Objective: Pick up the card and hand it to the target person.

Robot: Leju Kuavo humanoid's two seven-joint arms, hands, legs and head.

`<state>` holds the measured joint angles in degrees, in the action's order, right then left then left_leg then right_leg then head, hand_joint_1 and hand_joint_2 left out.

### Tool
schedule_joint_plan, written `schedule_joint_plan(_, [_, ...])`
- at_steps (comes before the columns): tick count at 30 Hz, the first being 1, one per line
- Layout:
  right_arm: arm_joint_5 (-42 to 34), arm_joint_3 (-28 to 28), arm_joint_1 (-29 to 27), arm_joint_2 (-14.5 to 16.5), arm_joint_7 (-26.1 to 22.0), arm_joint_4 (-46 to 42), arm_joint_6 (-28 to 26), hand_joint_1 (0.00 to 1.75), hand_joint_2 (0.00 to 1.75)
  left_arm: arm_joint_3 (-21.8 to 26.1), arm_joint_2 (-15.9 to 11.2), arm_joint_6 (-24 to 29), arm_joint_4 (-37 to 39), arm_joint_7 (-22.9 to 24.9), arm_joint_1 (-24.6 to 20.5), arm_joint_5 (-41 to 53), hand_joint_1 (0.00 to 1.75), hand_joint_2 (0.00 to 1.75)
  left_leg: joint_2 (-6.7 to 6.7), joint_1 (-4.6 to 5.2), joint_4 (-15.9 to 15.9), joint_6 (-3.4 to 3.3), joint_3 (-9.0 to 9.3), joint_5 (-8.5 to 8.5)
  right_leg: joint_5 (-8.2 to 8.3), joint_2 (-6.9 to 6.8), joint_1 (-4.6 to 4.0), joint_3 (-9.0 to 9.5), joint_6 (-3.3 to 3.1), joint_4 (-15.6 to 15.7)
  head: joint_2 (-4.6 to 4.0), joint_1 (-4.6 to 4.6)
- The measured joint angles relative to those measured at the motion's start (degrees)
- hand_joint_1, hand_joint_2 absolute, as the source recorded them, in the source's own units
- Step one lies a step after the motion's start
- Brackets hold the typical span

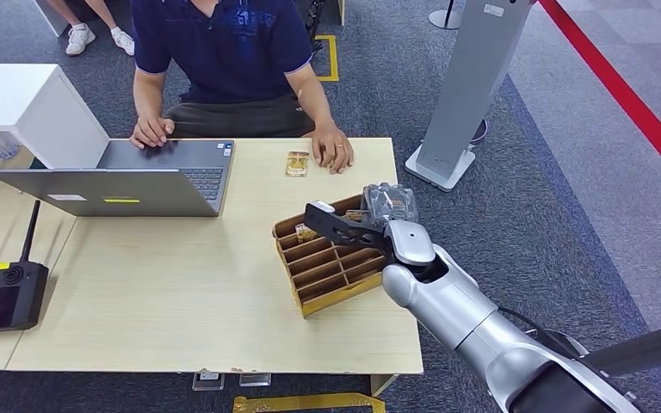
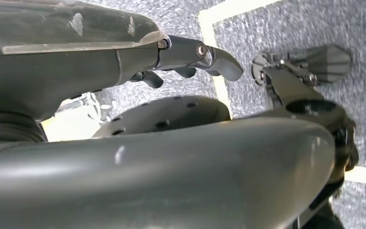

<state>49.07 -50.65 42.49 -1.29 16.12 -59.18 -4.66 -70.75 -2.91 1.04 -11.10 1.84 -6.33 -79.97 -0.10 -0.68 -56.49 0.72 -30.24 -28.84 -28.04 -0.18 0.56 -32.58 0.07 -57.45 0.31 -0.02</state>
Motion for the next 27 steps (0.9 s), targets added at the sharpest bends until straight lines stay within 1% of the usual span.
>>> schedule_joint_plan(6, [0.6, 1.4, -0.8, -1.2, 0.8, -4.4, -0.7, 1.41, 1.75, 0.0, 1.1, 0.3, -0.1, -0.3, 0.0, 1.0, 0.00, 0.00, 0.00, 0.01, 0.0, 0.00, 0.00, 0.00, 0.00, 0.01, 0.00, -0.01, 0.00, 0.0, 0.00, 0.00])
schedule_joint_plan(12, [0.4, 3.8, -0.6, -2.6, 1.9, -14.2, 0.0, 1.41, 1.75, 0.0, 1.4, 0.3, -0.1, -0.4, 0.1, 1.4, 0.00, 0.00, 0.00, 0.00, 0.0, 0.00, 0.01, 0.00, 0.00, 0.01, 0.00, -0.01, 0.00, 0.0, 0.00, 0.00])
schedule_joint_plan(16, [-1.9, 5.2, 0.1, -3.4, 2.1, -20.4, 0.5, 1.41, 1.75, 0.0, 1.4, 0.0, -0.1, -0.4, 0.1, 2.0, 0.00, 0.00, 0.00, 0.00, 0.0, 0.00, 0.01, 0.00, 0.00, 0.01, 0.00, -0.01, 0.00, 0.0, 0.00, 0.00])
schedule_joint_plan(19, [-4.2, 5.8, 1.0, -3.8, 1.9, -23.1, 0.5, 1.41, 1.75, -0.1, 1.4, -0.1, -0.1, -0.4, 0.0, 2.7, 0.00, 0.00, 0.00, 0.00, 0.0, 0.00, 0.01, 0.00, 0.00, 0.01, 0.00, 0.00, 0.00, 0.0, 0.00, 0.00])
schedule_joint_plan(23, [-5.6, 5.7, 2.6, -3.7, 0.0, -23.2, -0.9, 1.41, 1.75, -0.2, 1.4, -0.2, -0.1, 0.5, -0.5, 3.9, 0.00, 0.00, -0.01, 0.00, 0.0, 0.00, -0.03, 0.00, 0.00, 0.00, 0.00, 0.01, 0.00, 0.0, 0.00, 0.00])
schedule_joint_plan(25, [-5.8, 5.4, 3.7, -2.8, -1.9, -20.9, -2.7, 1.41, 1.75, -0.3, 1.4, -0.3, -0.1, 1.1, -1.0, 4.5, 0.00, 0.00, -0.02, 0.00, 0.0, 0.00, -0.05, 0.00, 0.00, 0.00, 0.00, 0.02, 0.00, 0.0, 0.00, 0.00])
schedule_joint_plan(27, [-6.1, 4.9, 5.0, -1.0, -4.3, -16.7, -5.4, 1.41, 1.75, -0.5, 1.4, -0.5, -0.1, 1.5, -1.6, 4.9, 0.00, 0.00, -0.02, -0.01, 0.0, 0.01, -0.05, 0.01, 0.01, 0.00, 0.00, 0.01, -0.01, 0.0, 0.00, 0.00])
